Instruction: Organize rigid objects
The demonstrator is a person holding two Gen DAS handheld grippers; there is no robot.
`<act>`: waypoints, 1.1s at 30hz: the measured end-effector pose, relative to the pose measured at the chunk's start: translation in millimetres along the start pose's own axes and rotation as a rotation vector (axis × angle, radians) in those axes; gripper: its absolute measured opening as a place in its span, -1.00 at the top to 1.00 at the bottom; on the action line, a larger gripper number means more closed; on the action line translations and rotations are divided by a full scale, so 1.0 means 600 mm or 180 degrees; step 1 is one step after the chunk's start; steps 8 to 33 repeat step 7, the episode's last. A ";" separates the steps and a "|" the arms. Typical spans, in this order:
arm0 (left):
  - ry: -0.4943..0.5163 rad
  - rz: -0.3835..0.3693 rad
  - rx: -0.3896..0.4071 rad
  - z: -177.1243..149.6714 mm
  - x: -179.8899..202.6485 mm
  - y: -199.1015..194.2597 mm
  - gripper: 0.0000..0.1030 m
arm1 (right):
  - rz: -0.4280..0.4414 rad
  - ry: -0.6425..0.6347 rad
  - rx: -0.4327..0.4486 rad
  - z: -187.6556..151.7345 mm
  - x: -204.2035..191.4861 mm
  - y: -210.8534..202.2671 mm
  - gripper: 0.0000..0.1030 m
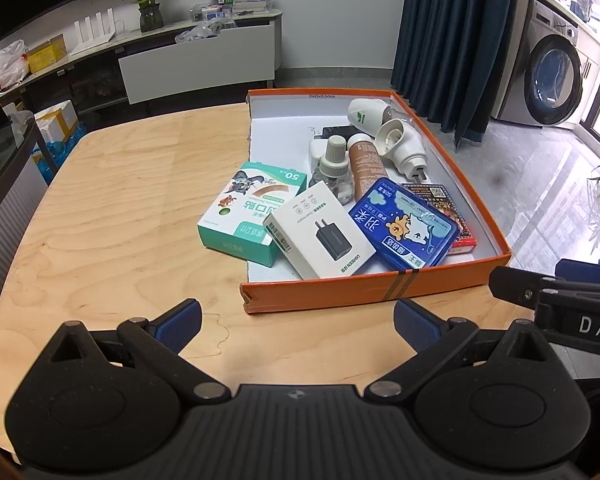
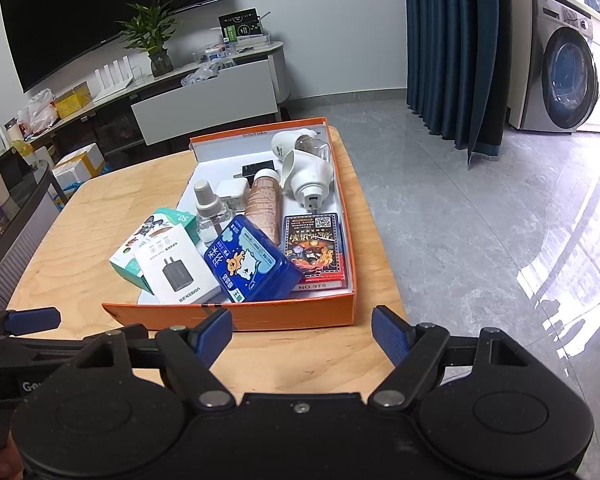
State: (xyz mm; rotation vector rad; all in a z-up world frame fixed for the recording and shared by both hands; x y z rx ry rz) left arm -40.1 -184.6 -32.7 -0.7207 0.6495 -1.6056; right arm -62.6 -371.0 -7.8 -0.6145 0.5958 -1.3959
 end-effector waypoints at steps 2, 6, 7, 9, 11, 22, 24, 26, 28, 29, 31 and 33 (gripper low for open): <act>0.0008 -0.0003 0.0019 0.000 0.000 0.000 -1.00 | 0.0004 0.0001 0.0000 0.001 0.000 0.001 -0.76; 0.0014 0.0000 0.0072 0.003 -0.001 -0.002 -1.00 | -0.0001 -0.0001 0.0000 0.000 0.000 0.000 -0.76; 0.0017 -0.0004 0.0060 0.004 -0.001 -0.001 -1.00 | -0.0005 -0.0001 0.0000 0.000 0.000 0.000 -0.76; 0.0017 -0.0004 0.0060 0.004 -0.001 -0.001 -1.00 | -0.0005 -0.0001 0.0000 0.000 0.000 0.000 -0.76; 0.0017 -0.0004 0.0060 0.004 -0.001 -0.001 -1.00 | -0.0005 -0.0001 0.0000 0.000 0.000 0.000 -0.76; 0.0017 -0.0004 0.0060 0.004 -0.001 -0.001 -1.00 | -0.0005 -0.0001 0.0000 0.000 0.000 0.000 -0.76; 0.0017 -0.0004 0.0060 0.004 -0.001 -0.001 -1.00 | -0.0005 -0.0001 0.0000 0.000 0.000 0.000 -0.76; 0.0017 -0.0004 0.0060 0.004 -0.001 -0.001 -1.00 | -0.0005 -0.0001 0.0000 0.000 0.000 0.000 -0.76; 0.0017 -0.0004 0.0060 0.004 -0.001 -0.001 -1.00 | -0.0005 -0.0001 0.0000 0.000 0.000 0.000 -0.76; 0.0017 -0.0004 0.0060 0.004 -0.001 -0.001 -1.00 | -0.0005 -0.0001 0.0000 0.000 0.000 0.000 -0.76; 0.0017 -0.0004 0.0060 0.004 -0.001 -0.001 -1.00 | -0.0005 -0.0001 0.0000 0.000 0.000 0.000 -0.76; 0.0017 -0.0004 0.0060 0.004 -0.001 -0.001 -1.00 | -0.0005 -0.0001 0.0000 0.000 0.000 0.000 -0.76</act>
Point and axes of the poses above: each gripper's, at about its wrist camera, not at the fingertips, and y roughly the way its jaws point, x to its right, z to its top, the point moved 4 cm from there along y, roughly the way its jaws point, and after that the axes turned 9 degrees about -y, right-handed, at the moved point
